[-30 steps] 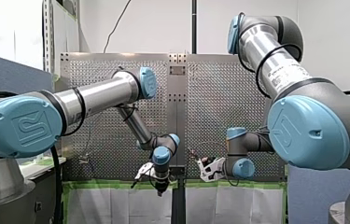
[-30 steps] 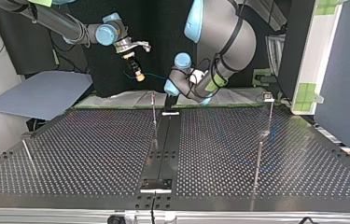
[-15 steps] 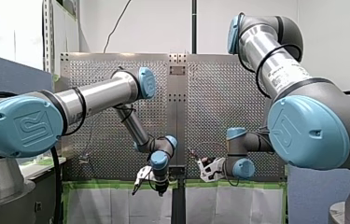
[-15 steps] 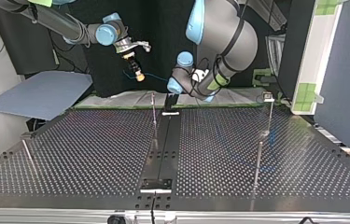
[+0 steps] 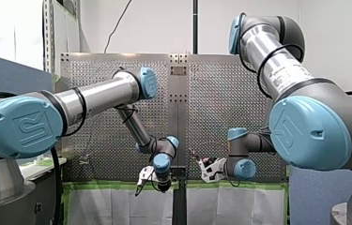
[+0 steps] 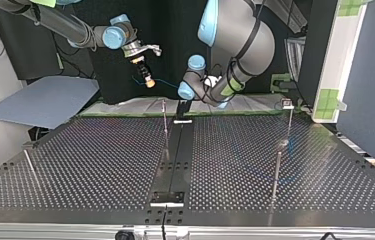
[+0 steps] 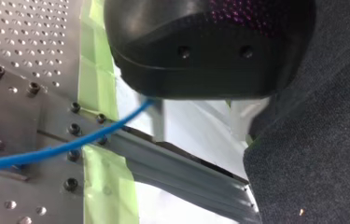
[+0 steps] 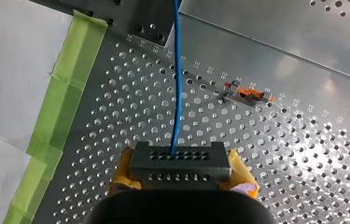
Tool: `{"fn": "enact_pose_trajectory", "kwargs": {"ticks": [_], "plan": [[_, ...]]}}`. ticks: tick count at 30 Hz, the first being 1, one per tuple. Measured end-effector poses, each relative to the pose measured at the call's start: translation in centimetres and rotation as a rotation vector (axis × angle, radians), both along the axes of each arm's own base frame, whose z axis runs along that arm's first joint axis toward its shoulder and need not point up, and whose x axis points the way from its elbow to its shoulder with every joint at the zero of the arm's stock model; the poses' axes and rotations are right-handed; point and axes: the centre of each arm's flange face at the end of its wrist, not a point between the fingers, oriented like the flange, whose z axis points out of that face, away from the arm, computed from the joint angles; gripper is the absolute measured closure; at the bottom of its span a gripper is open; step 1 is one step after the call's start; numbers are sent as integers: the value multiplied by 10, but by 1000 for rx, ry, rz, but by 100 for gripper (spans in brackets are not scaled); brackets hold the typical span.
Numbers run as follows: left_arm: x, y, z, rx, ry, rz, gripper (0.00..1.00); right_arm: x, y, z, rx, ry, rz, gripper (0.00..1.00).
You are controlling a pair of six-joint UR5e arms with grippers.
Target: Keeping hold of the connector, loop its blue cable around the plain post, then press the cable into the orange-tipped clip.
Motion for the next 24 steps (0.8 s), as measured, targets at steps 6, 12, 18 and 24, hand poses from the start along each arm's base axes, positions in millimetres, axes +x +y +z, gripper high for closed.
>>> {"fn": "enact_pose_trajectory", "kwargs": {"ticks": [6,12,18,24], "plan": [[-4,2,0,3,-4,2,100,0,0,0,1,2,-1,100],[-3,7,4,-10,-16,7,100,0,0,0,1,4,0,100],[0,10,24,-56,-49,-18,100,1,2,0,1,5,3,100],[-7,5,40,-79,-94,-35,100,0,0,0,4,2,-2,100]]}}
